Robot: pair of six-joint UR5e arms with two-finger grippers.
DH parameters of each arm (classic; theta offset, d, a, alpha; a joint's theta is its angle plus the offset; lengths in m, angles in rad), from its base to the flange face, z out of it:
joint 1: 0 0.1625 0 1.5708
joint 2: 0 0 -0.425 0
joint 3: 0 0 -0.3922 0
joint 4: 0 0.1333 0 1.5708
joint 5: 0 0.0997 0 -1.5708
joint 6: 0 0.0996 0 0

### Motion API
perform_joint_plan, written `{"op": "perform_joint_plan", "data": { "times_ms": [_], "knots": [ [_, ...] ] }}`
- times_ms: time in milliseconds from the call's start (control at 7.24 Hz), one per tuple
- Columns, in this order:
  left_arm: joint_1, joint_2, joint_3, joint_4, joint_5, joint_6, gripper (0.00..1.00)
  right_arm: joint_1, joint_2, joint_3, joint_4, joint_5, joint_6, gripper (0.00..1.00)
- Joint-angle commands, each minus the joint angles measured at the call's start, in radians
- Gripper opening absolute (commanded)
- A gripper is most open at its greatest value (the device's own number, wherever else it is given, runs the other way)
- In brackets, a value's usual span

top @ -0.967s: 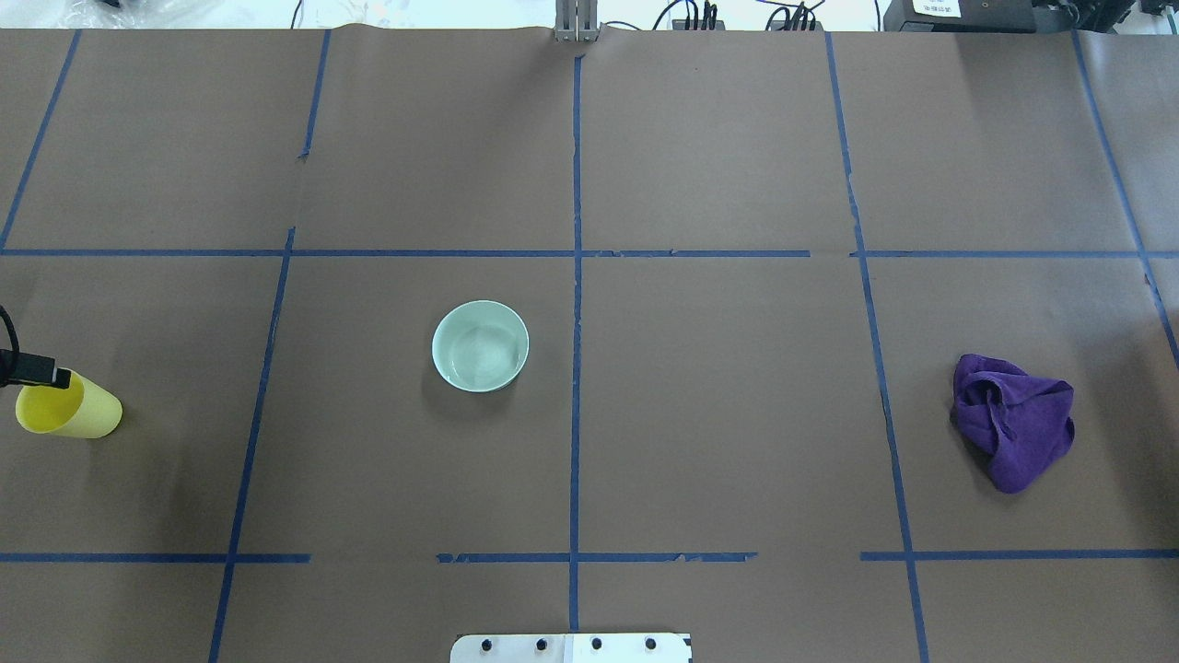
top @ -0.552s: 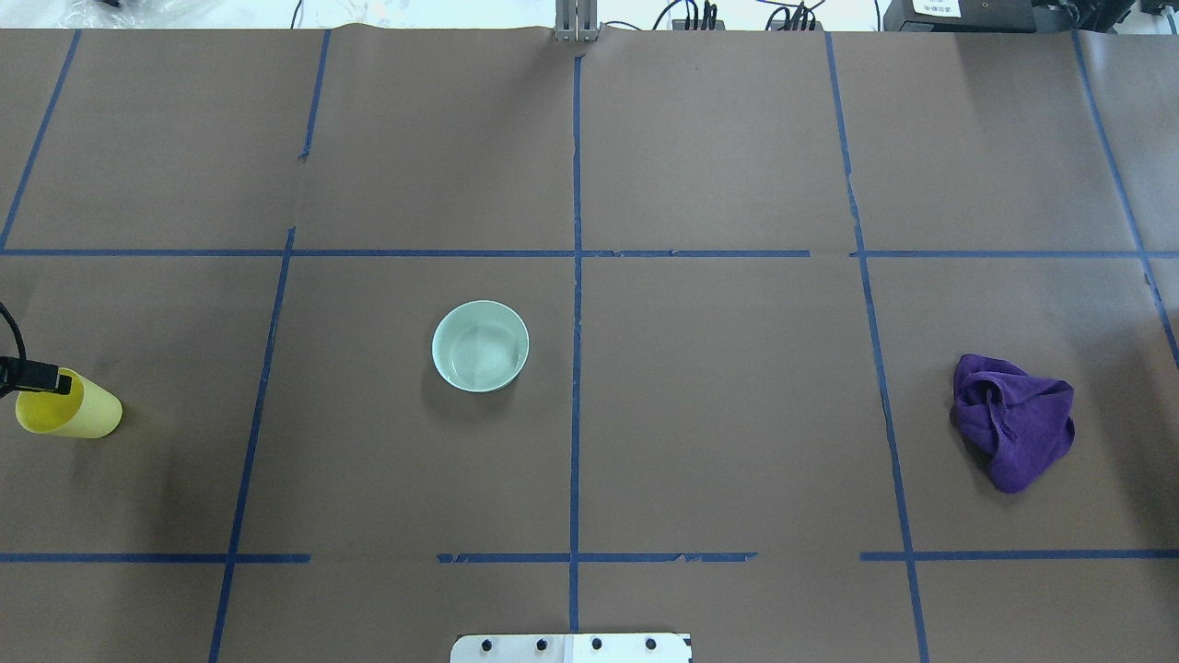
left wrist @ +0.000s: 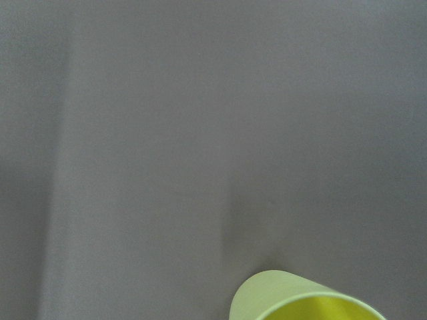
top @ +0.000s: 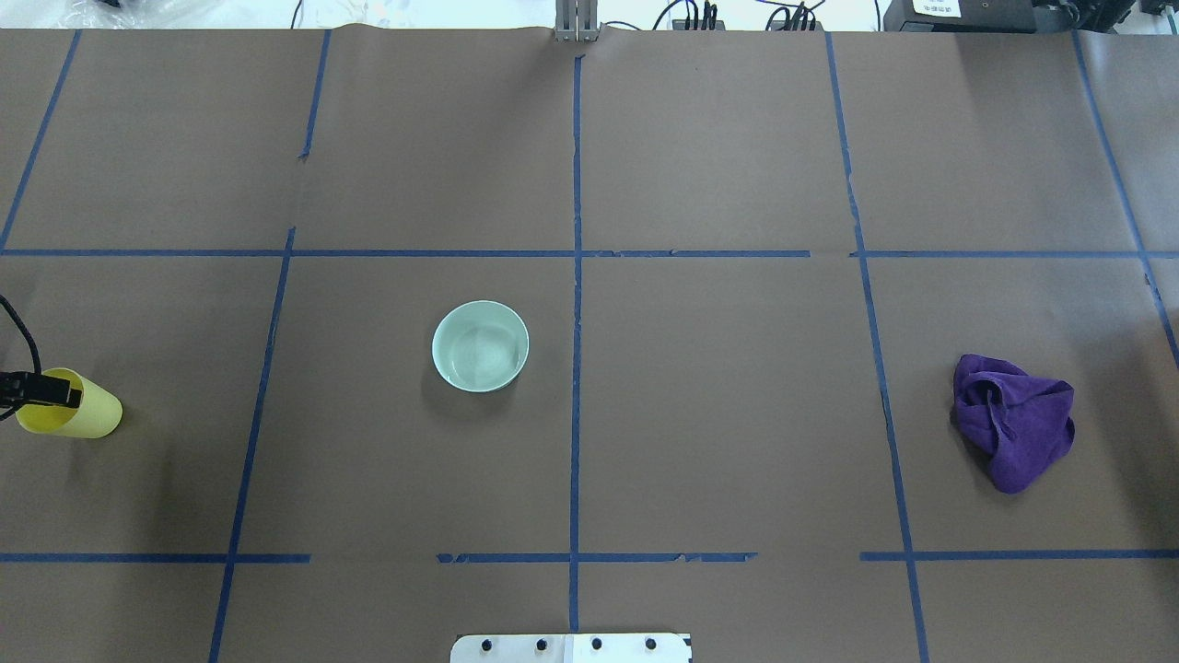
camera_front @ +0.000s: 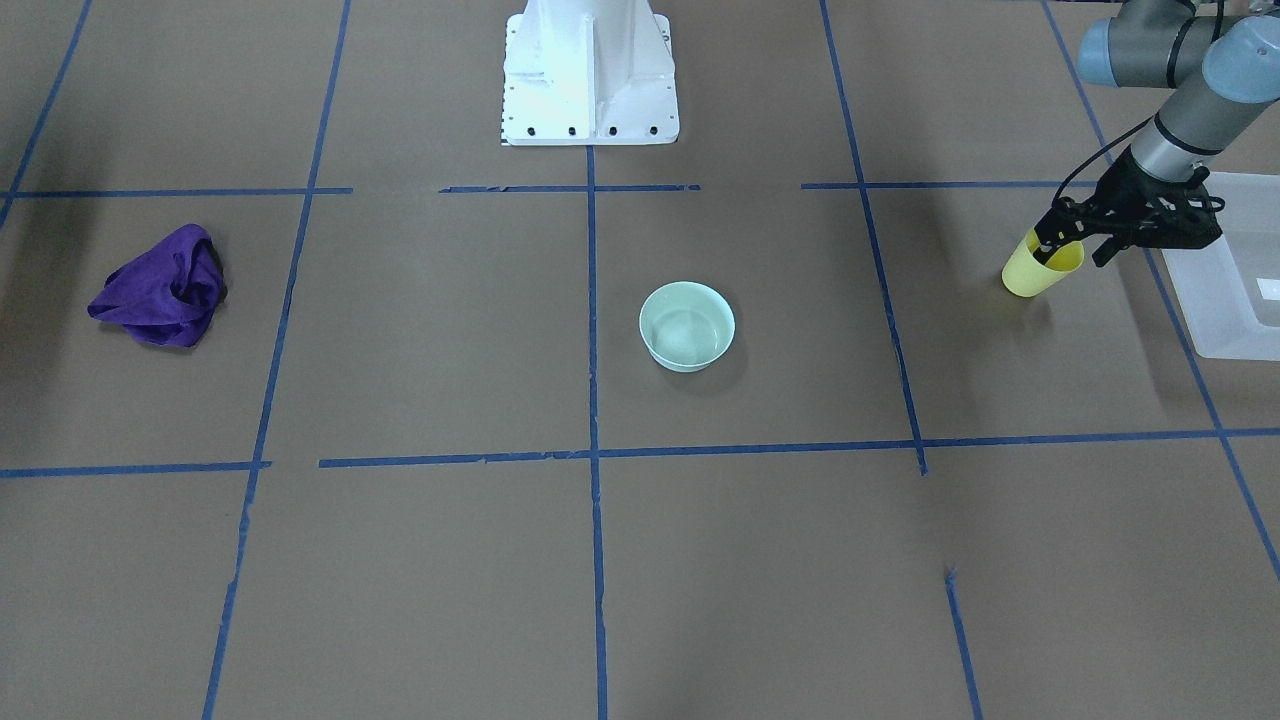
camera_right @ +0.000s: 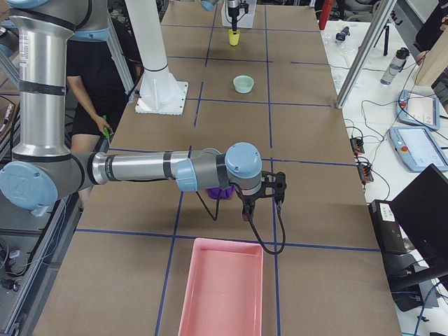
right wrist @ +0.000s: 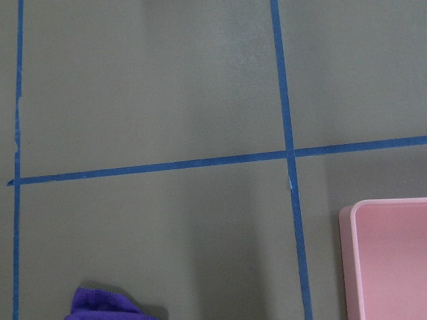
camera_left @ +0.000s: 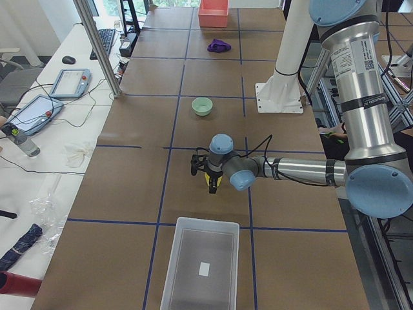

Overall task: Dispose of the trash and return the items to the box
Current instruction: 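Lower the left gripper onto the yellow cup and close it, then lift the yellow cup with the left gripper toward the clear bin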

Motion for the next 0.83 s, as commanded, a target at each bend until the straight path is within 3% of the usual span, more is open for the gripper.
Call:
{"op": "perform_joint_plan", "data": {
  "times_ms": [0, 138, 414, 691],
  "knots": [
    [0.003, 0.036, -0.002, -0.05, -0.005, 0.0, 0.14, 0.001, 0.0, 0.001, -0.001, 0.0, 0.0, 1.0],
    [0.0, 0.039, -0.007, -0.06, -0.009, 0.0, 0.0, -0.001, 0.0, 0.001, -0.001, 0.0, 0.0, 1.0],
    [0.0, 0.032, -0.019, -0.061, -0.047, -0.007, 0.0, 0.001, 0.0, 0.001, 0.001, 0.002, 0.0, 1.0],
    [-0.051, 0.042, -0.108, -0.054, -0.256, -0.009, 0.0, -0.001, -0.001, 0.004, 0.002, 0.04, 0.0, 1.0]
  ]
}}
